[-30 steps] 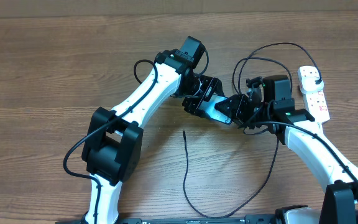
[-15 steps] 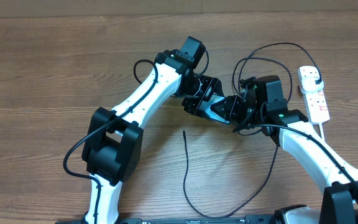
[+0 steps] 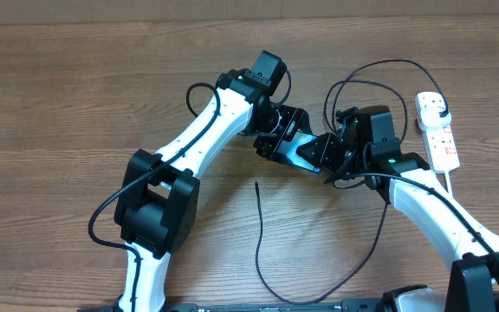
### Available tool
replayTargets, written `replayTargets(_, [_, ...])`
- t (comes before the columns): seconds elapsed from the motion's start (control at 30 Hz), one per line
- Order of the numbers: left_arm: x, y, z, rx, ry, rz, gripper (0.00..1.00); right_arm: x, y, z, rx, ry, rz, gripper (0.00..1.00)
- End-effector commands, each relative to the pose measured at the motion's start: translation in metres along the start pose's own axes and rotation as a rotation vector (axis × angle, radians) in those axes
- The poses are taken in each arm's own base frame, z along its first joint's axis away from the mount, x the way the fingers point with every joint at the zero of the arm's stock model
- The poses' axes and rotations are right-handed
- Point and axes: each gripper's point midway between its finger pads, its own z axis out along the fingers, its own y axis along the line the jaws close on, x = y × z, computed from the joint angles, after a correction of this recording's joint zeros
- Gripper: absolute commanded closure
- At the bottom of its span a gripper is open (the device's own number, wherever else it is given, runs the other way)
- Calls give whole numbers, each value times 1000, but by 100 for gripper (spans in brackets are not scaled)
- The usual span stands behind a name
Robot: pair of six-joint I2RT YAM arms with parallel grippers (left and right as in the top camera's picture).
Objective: Plug charger to phone and switch on socket
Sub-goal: 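Open the left gripper and release the phone to the right gripper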
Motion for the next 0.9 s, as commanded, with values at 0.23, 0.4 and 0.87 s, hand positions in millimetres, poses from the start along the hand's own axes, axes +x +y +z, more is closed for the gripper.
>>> replayTargets(0.23, [10, -9, -3, 21, 16, 3, 96, -3, 3, 0, 1, -11, -17, 85])
replayTargets(0.4, [10, -9, -3, 20, 16, 3, 96, -3, 3, 0, 1, -11, -17, 88])
replayTargets(0.87, [10, -9, -3, 20, 15, 3, 96, -3, 3, 0, 1, -12, -17, 96])
